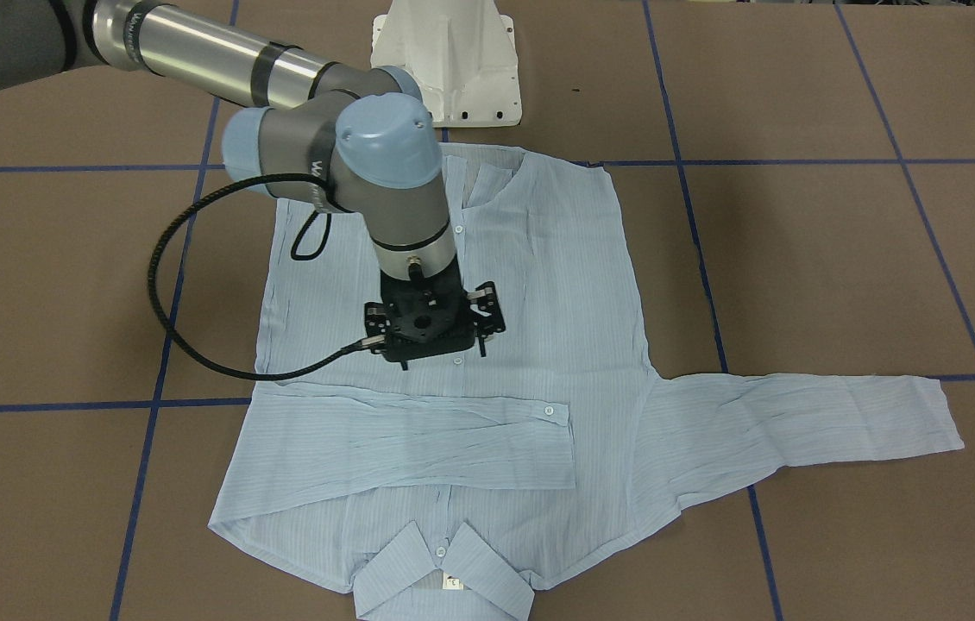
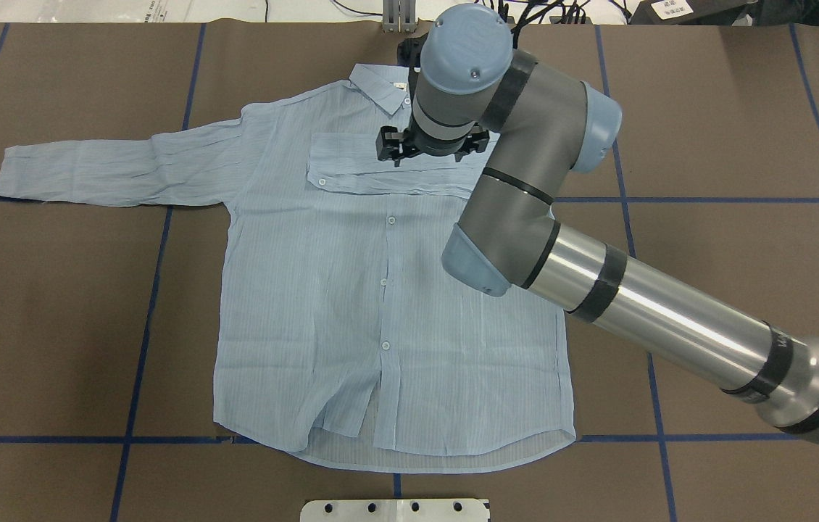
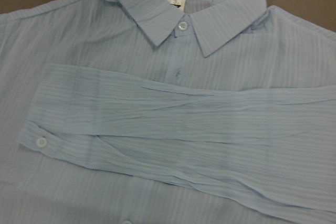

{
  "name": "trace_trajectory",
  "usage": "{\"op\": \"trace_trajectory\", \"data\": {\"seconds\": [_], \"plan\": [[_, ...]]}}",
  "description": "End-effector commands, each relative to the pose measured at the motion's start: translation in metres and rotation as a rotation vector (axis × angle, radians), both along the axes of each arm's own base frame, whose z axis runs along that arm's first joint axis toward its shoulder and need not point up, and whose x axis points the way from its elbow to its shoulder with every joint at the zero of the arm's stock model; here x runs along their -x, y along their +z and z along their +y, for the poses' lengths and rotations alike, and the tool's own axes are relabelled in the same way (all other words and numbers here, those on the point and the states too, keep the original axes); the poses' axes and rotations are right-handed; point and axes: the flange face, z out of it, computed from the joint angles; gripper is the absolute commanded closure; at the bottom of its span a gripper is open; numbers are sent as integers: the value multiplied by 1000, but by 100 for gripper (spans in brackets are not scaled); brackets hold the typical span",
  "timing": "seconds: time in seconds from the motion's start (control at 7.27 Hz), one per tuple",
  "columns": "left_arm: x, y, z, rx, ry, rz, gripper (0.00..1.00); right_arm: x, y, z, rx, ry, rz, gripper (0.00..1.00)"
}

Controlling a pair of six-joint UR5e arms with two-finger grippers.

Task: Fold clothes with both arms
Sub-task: 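Lay the sleeve flat across the chest and open the right gripper, then raise the right gripper away from the shirt toward its side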

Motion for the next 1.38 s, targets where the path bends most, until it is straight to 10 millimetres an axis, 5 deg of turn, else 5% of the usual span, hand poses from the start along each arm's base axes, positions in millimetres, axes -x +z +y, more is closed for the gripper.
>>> {"op": "trace_trajectory", "data": {"seconds": [0.0,0.41,0.83,1.24], "plan": [[-47,-2,4,41,-123,30,1,-91,47,-2,4,-90,67,0],[-91,2,-1,32,-177,-46,1,-190,129,-11,-34,-191,100,0],[-139,20,6,67,-212,-51,1,-233,159,6,-5,-209,58,0],[-149,64,7,84,-255,14,1,-261,175,10,18,-233,13,0]]}}
